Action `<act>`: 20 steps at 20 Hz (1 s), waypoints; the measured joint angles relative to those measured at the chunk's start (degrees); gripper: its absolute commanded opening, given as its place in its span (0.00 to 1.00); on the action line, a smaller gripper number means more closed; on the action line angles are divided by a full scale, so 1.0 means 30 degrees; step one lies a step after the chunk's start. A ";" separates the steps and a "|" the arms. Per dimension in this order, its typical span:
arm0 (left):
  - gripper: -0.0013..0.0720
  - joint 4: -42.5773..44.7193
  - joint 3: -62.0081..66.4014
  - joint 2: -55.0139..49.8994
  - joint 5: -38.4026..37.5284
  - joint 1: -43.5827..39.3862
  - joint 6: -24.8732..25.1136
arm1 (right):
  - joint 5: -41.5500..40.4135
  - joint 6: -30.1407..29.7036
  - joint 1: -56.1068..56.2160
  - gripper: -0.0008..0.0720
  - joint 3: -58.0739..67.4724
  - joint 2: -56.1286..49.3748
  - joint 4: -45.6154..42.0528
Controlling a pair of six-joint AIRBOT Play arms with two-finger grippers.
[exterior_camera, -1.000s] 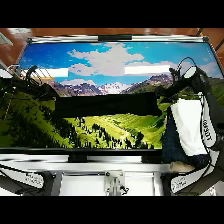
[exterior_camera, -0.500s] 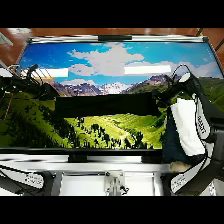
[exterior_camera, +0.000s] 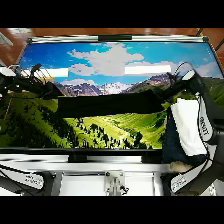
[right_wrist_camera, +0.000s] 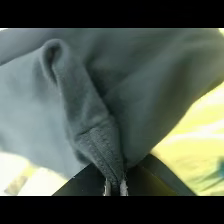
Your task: Fold the shirts.
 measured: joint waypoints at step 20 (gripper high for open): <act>0.09 -0.5144 -0.0175 -0.3592 1.0724 -1.5453 -0.2863 | 0.5406 0.3541 0.0291 0.09 0.0350 0.9814 -0.1384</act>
